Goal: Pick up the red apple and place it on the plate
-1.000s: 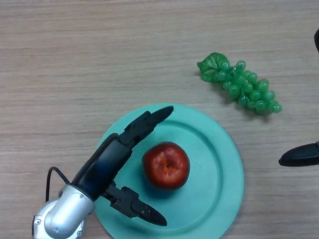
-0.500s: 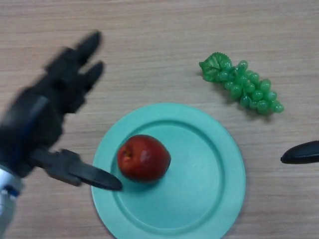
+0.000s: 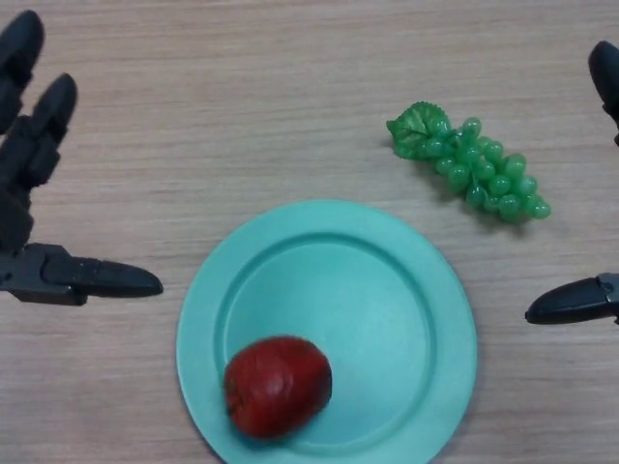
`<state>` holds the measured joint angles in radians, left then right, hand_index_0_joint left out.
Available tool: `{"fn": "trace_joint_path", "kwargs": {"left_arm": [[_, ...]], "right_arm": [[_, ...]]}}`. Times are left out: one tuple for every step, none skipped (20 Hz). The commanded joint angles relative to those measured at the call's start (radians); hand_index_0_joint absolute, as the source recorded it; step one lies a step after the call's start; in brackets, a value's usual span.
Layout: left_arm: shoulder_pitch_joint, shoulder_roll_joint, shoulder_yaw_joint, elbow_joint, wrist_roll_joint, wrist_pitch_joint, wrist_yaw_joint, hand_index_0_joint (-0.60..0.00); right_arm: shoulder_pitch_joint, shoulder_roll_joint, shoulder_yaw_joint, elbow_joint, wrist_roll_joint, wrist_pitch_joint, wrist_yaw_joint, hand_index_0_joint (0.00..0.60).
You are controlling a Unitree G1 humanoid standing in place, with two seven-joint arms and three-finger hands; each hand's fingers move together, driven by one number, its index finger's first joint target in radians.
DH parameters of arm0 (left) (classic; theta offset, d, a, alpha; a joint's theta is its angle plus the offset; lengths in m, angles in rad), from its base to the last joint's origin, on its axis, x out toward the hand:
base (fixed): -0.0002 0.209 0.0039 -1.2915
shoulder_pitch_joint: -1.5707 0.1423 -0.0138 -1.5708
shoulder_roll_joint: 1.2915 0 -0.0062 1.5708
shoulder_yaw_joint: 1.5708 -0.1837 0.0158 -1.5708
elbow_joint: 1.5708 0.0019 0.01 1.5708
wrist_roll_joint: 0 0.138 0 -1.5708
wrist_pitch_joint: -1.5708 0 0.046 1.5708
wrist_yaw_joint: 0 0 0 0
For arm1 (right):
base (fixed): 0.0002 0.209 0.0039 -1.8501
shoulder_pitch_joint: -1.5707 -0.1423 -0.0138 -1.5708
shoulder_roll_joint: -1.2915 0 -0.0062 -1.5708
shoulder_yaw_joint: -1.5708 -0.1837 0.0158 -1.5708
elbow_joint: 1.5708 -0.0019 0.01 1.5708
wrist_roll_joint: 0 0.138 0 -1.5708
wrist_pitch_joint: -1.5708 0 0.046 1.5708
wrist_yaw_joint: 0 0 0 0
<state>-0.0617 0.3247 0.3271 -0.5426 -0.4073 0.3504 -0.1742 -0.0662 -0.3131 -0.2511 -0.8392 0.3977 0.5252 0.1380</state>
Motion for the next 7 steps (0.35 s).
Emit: {"fn": "trace_joint_path", "kwargs": {"left_arm": [[-0.018,0.051,0.087,-0.039,-0.021,-0.151,0.036,0.000],[-0.019,0.056,0.094,-0.044,-0.028,-0.147,0.038,0.000],[-0.021,0.062,0.098,-0.051,-0.031,-0.141,0.040,0.000],[-0.025,0.067,0.102,-0.057,-0.034,-0.133,0.042,0.000],[-0.030,0.071,0.104,-0.066,-0.037,-0.121,0.047,0.000],[-0.035,0.076,0.104,-0.074,-0.034,-0.113,0.050,0.000],[-0.038,0.080,0.102,-0.080,-0.028,-0.106,0.048,0.000]], "right_arm": [[-0.035,-0.016,-0.020,-0.036,0.001,-0.133,-0.011,0.000],[-0.038,-0.014,-0.008,-0.025,-0.011,-0.145,-0.011,0.000],[-0.043,-0.013,-0.001,-0.021,-0.013,-0.140,-0.014,0.000],[-0.047,-0.013,0.004,-0.024,-0.015,-0.133,-0.017,0.000],[-0.050,-0.013,0.009,-0.029,-0.018,-0.127,-0.020,0.000],[-0.057,-0.015,0.007,-0.034,-0.014,-0.117,-0.020,0.000],[-0.059,-0.015,0.001,-0.033,-0.007,-0.118,-0.018,0.000]]}}
